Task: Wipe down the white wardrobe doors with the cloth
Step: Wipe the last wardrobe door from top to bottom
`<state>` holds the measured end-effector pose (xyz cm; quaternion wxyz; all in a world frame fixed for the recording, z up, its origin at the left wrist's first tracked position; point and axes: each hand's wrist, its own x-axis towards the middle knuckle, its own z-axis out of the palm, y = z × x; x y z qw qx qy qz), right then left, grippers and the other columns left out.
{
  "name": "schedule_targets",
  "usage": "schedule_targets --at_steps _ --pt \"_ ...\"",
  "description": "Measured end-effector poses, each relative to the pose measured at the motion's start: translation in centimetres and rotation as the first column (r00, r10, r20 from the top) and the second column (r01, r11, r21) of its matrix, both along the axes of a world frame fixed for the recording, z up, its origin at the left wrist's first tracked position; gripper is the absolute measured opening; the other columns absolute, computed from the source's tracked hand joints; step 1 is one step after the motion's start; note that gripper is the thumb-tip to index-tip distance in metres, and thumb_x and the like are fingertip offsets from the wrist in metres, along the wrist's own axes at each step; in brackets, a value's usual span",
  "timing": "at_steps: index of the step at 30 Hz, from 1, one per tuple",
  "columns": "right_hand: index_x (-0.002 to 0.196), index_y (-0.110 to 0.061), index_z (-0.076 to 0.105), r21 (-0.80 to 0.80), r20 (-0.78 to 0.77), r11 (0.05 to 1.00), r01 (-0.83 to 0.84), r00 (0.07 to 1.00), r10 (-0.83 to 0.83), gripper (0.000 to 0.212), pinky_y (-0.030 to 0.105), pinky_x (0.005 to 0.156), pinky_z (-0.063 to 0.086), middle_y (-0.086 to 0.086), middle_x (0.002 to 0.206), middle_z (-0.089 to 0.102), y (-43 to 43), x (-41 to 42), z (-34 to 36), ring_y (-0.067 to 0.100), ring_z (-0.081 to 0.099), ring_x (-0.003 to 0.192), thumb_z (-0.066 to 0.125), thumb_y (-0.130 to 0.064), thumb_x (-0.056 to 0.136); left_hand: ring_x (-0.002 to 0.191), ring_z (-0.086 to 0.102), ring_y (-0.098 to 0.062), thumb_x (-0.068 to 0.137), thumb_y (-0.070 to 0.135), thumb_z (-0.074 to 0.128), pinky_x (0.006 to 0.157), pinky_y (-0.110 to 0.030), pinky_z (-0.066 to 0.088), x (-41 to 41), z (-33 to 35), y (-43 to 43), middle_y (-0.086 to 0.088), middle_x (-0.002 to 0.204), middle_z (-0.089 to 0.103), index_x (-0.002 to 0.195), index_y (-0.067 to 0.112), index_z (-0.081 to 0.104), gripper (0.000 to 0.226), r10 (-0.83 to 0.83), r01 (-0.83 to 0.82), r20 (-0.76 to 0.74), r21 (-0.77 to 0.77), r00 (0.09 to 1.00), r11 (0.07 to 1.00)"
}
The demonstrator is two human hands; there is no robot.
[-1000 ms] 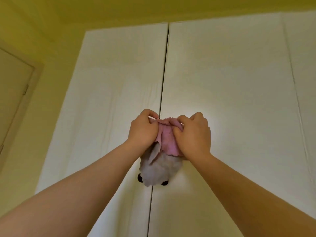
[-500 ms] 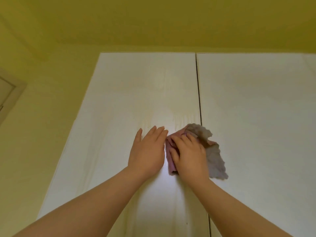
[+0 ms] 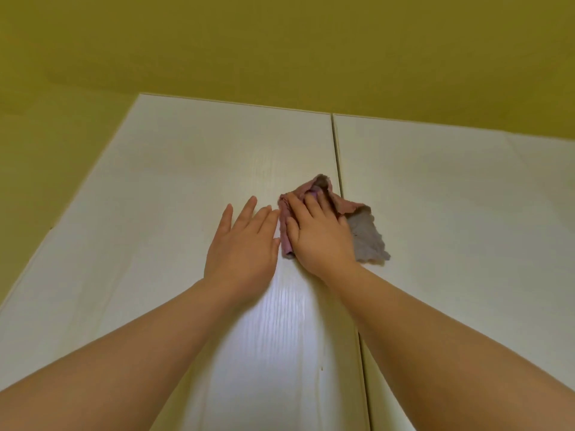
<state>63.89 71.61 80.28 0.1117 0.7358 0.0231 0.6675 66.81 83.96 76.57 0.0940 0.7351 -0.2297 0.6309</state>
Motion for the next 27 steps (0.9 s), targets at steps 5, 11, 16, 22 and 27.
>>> schedule_targets --at_steps 5,11,16,22,27 --pt "0.142 -0.028 0.033 -0.216 -0.056 0.974 -0.062 0.997 0.051 0.053 0.034 0.094 0.033 -0.004 0.146 0.037 -1.3 -0.9 -1.3 0.021 0.042 0.127 0.016 -0.044 0.094 0.146 0.002 -0.009 0.101 0.031 0.008 0.113 -0.043 -0.016 0.8 0.1 -0.5 0.007 0.159 0.007 0.152 0.019 0.002 0.053 0.059 -0.055 0.076 -0.045 0.995 0.997" --pt "0.148 -0.027 0.012 -0.005 -0.016 0.999 0.036 0.999 -0.036 0.050 0.035 0.112 0.008 0.000 0.155 0.014 -1.2 -0.2 1.3 0.017 0.001 0.144 0.022 -0.036 0.100 0.146 0.003 -0.008 0.102 0.032 0.012 0.113 -0.045 -0.016 1.0 0.2 -0.3 0.007 0.159 0.008 0.152 0.019 0.007 0.051 0.036 -0.033 0.085 -0.033 0.996 0.999" --pt "0.147 -0.033 0.012 -0.182 -0.123 0.983 0.019 0.991 -0.042 0.049 0.031 0.102 0.022 -0.004 0.156 0.014 -2.1 -1.0 -2.1 0.022 0.031 0.134 0.017 -0.041 0.100 0.146 -0.002 -0.008 0.103 0.027 0.014 0.114 -0.044 -0.014 0.7 -0.3 -0.3 0.007 0.160 0.002 0.152 0.020 0.002 0.051 -0.016 0.021 0.056 -0.097 0.998 0.995" --pt "0.149 -0.024 0.004 0.016 -0.070 0.999 0.051 0.996 -0.050 0.053 0.033 0.113 -0.004 0.000 0.157 0.005 -1.5 -0.4 -2.2 0.016 -0.006 0.143 0.014 -0.040 0.099 0.146 -0.007 -0.009 0.102 0.025 0.016 0.113 -0.045 -0.014 -0.7 -1.5 -2.5 0.004 0.160 -0.006 0.151 0.017 -0.006 0.055 -0.043 0.044 0.015 -0.075 0.999 0.996" --pt "0.149 -0.026 0.006 -0.091 -0.123 0.995 0.035 0.991 -0.046 0.055 0.032 0.109 0.017 -0.001 0.156 0.010 -4.2 -1.8 -2.6 0.015 0.012 0.143 0.010 -0.042 0.096 0.145 -0.011 -0.010 0.101 0.042 0.010 0.114 -0.045 -0.016 0.2 -3.2 -1.1 0.003 0.159 -0.009 0.151 0.016 -0.011 0.060 0.054 -0.053 -0.033 0.013 0.998 0.998"
